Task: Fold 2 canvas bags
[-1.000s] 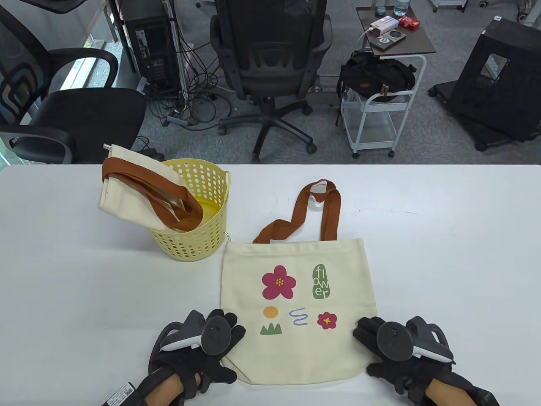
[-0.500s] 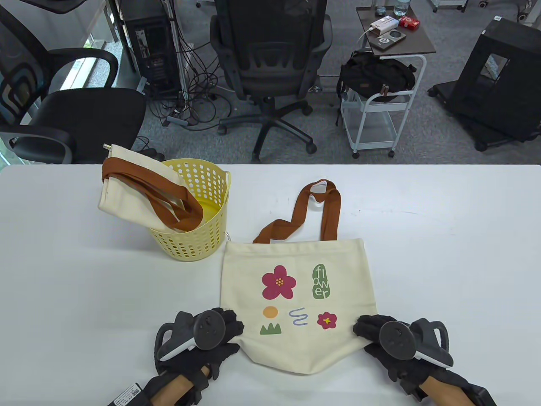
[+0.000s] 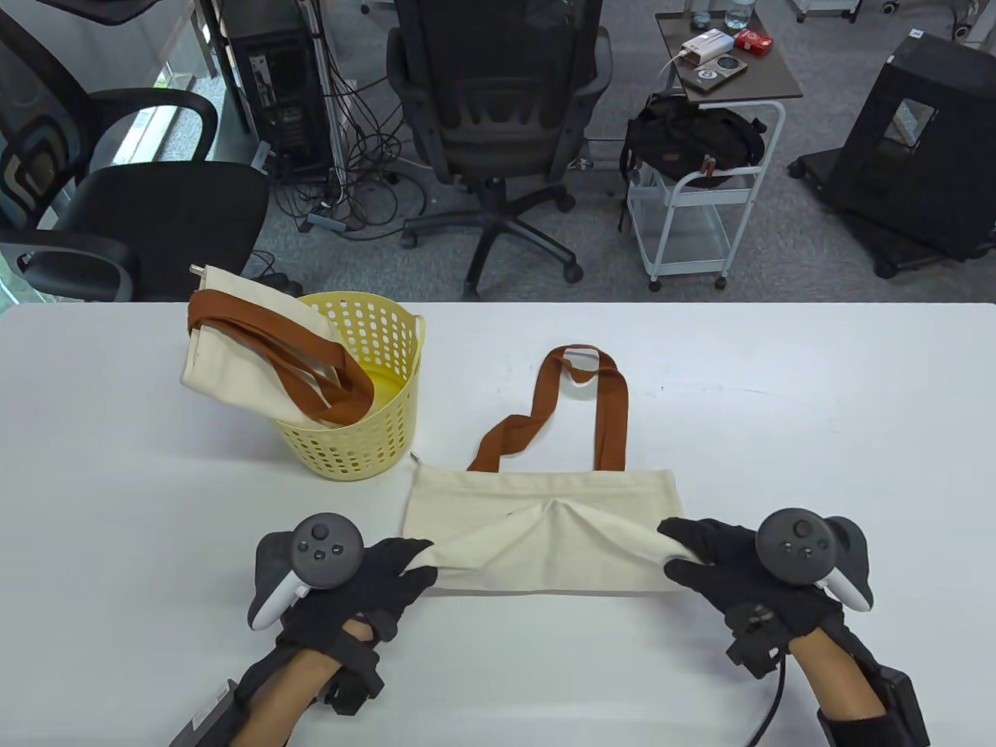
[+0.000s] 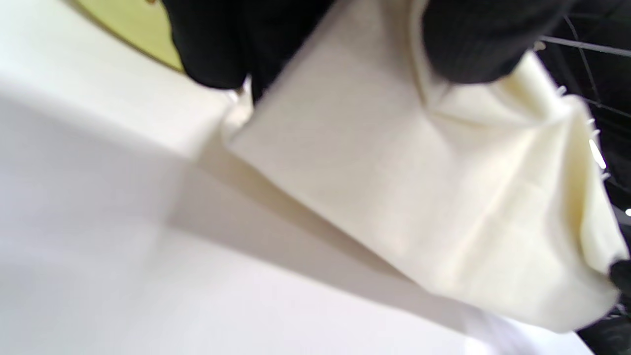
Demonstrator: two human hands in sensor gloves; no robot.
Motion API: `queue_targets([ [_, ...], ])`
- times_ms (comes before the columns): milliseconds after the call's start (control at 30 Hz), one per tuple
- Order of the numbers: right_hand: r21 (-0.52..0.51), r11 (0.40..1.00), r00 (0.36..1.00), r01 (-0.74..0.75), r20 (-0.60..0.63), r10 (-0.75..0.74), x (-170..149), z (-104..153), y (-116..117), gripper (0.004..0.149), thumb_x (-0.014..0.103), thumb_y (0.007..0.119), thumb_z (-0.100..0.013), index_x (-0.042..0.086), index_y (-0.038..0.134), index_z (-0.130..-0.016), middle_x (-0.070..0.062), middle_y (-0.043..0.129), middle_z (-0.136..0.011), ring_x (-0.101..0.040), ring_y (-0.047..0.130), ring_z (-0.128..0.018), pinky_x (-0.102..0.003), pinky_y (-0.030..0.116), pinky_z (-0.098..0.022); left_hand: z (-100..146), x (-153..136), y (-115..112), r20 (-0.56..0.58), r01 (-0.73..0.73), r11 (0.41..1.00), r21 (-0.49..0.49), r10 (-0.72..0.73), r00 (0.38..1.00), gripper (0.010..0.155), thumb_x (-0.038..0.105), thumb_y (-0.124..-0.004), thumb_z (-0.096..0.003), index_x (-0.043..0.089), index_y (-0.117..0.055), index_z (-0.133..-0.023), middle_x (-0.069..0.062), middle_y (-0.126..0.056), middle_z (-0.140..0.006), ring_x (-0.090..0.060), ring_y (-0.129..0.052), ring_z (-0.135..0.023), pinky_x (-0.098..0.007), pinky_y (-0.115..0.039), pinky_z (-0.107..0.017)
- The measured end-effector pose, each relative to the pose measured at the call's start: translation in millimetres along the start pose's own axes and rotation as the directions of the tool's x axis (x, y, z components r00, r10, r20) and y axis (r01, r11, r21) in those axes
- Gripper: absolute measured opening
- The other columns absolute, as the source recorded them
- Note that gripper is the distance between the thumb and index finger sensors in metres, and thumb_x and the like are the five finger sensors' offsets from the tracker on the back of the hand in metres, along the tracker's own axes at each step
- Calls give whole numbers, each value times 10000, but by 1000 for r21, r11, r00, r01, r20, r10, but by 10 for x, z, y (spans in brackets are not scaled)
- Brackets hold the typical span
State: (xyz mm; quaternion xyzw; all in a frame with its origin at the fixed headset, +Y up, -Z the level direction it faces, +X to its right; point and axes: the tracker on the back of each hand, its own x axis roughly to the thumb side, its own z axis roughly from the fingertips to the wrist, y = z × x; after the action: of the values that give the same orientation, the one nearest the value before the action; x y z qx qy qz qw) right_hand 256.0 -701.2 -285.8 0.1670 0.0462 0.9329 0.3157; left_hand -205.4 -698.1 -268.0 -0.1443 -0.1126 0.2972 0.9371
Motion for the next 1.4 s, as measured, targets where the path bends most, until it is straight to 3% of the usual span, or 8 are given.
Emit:
queue_targets([
  [233, 104, 995, 994, -2, -104, 13, -70, -325, 40, 595, 417, 912, -405, 226, 749, -945, -51, 931, -789, -205, 1014, -541, -412, 849, -451, -321, -125, 24, -85, -28, 999, -23, 26, 996, 505, 471, -841, -410, 244, -834, -861, -54, -914, -860, -171, -1086, -465, -476, -841, -590],
  [467, 127, 988, 982, -87, -158, 106, -200, -432, 325, 595, 387, 921, -407, 231, 739, -951, -52, 920, -811, -208, 1006, -567, -416, 843, -468, -434, -246, -225, -135, 75, 997, -1, -74, 988, 517, 468, -836, -409, 234, -820, -870, -55, -929, -826, -183, -1065, -457, -481, -827, -591],
  [600, 103, 971, 956, -218, -178, 234, -143, -460, 456, 590, 362, 919, -414, 233, 730, -958, -55, 912, -825, -215, 999, -590, -424, 835, -484, -391, -147, -314, -147, 257, 962, 91, -243, 959, 545, 482, -839, -402, 248, -796, -892, -36, -904, -864, -202, -1050, -558, -501, -790, -634],
  [667, 58, 939, 912, -339, -224, 343, -84, -454, 515, 580, 352, 913, -419, 235, 729, -957, -54, 911, -826, -215, 1000, -592, -424, 833, -491, -363, -84, -376, -179, 426, 895, 134, -401, 899, 593, 512, -829, -398, 282, -737, -937, -5, -843, -941, -220, -1017, -700, -518, -742, -686],
  [800, 40, 834, 792, -550, -291, 536, 29, -433, 627, 632, 403, 907, -411, 234, 693, -982, -61, 882, -864, -229, 986, -628, -433, 818, -516, -320, -41, -448, -172, 529, 834, 156, -504, 846, 771, 557, -789, -399, 340, -430, -1046, 28, -526, -1127, -277, -711, -1039, -579, -555, -788],
  [967, 118, 707, 648, -697, -318, 692, 108, -429, 782, 744, 478, 869, -418, 250, 545, -1047, -66, 692, -1051, -291, 869, -841, -477, 752, -620, -406, -88, -560, -81, 495, 868, -42, -497, 864, 784, 568, -767, -406, 426, -350, -1054, 29, -229, -1175, -330, -334, -1148, -621, -355, -815],
  [1267, 134, 744, 672, -655, -347, 654, 189, -561, 659, 765, 498, 850, -429, 241, 506, -1062, -92, 601, -1105, -347, 772, -937, -521, 701, -668, -575, -324, -741, -96, 443, 846, -297, -488, 867, 818, 620, -705, -407, 395, -263, -1057, 23, -42, -1142, -345, -185, -1139, -638, -269, -799],
  [1400, 142, 738, 662, -660, -354, 661, 281, -812, 549, 769, 514, 834, -431, 242, 497, -1066, -95, 583, -1115, -355, 744, -955, -528, 686, -678, -579, -348, -743, -104, 417, 852, -316, -468, 878, 820, 626, -682, -410, 407, -216, -1048, 30, 7, -1126, -305, -106, -1128, -616, -189, -789],
])
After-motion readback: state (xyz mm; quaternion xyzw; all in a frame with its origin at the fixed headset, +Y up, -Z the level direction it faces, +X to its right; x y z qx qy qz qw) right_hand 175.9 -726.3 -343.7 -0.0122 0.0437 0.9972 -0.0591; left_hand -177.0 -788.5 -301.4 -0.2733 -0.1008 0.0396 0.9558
